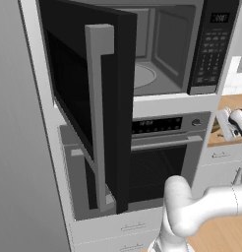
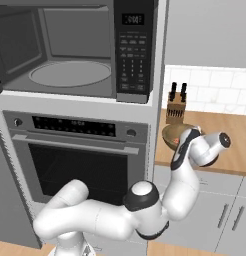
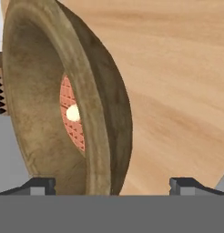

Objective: Open the microwave, place the bowl with waffle inside the microwave, then close the microwave door and turn it on.

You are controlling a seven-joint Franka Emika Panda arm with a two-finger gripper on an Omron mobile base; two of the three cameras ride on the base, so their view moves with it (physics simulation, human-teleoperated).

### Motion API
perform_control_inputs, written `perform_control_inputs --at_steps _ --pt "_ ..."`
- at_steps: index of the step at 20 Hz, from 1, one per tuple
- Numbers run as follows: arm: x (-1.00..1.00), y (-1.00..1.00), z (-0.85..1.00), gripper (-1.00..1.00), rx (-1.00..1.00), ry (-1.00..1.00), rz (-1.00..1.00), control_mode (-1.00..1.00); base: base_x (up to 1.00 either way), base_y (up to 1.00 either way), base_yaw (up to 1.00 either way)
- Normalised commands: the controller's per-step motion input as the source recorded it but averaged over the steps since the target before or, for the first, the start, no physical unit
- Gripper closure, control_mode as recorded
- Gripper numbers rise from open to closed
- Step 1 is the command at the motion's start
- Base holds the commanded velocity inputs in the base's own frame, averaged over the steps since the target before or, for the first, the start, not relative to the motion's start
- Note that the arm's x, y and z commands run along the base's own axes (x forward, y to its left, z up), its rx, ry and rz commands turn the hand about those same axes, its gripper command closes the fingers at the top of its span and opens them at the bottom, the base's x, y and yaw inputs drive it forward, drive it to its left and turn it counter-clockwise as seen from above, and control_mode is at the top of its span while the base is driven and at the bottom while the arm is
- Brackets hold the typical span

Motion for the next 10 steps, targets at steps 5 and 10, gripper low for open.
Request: perform_control_inputs --at_steps 5,10 --pt "0.26 0.0 -0.13 -1.0 0.0 0.03 -0.04 -1.0 0.0 0.0 0.0" --pt "0.03 0.0 -0.15 -1.0 0.0 0.03 0.0 -1.0 0.0 0.0 0.0"
